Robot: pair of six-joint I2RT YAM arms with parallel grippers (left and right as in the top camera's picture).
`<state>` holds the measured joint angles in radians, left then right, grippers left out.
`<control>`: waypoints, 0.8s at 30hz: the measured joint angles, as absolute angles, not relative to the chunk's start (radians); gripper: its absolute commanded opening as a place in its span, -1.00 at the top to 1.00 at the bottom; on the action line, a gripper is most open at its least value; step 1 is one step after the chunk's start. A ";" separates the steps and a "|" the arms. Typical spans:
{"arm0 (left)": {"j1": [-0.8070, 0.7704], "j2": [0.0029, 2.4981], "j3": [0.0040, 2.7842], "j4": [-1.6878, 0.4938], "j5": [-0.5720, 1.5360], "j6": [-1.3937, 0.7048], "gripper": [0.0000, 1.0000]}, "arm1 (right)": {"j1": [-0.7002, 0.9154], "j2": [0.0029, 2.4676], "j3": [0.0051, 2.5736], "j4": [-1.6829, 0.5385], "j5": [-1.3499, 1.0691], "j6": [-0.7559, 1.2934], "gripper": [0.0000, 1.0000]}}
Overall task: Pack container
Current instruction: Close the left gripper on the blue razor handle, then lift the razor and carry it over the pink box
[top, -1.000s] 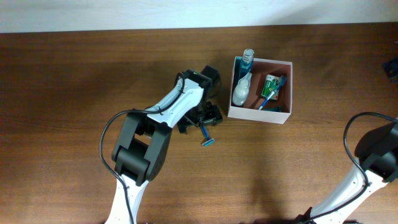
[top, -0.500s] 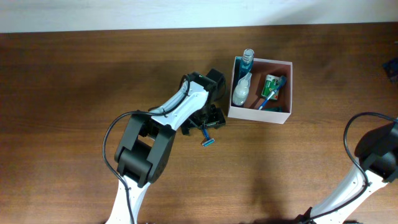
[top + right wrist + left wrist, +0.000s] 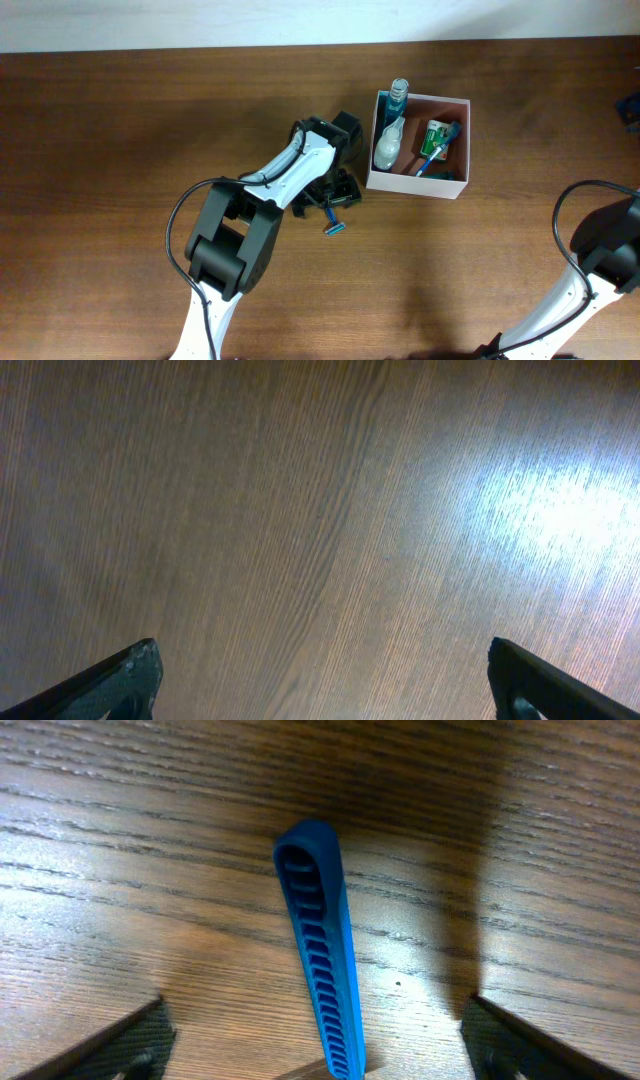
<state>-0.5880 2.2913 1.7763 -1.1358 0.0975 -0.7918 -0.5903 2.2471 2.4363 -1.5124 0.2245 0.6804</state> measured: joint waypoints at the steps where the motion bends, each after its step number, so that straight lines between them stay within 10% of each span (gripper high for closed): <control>1: -0.588 2.291 1.776 -1.136 0.097 -0.790 -0.16 | -0.590 2.247 2.436 -1.512 0.224 0.680 -0.98; 6: -0.588 2.291 1.776 -1.136 0.097 -0.790 0.49 | -0.590 2.247 2.436 -1.512 0.224 0.680 -0.98; 14: -0.588 2.291 1.776 -1.147 0.100 -0.793 0.98 | -0.590 2.247 2.436 -1.512 0.224 0.680 -0.98; 24: -0.529 2.318 1.832 -1.277 0.095 -0.751 0.99 | -0.590 2.247 2.436 -1.512 0.224 0.681 -0.98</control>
<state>-0.5289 2.3177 1.8324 -1.2770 0.0952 -0.7509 -0.5903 2.2471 2.4363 -1.5124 0.2245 0.6807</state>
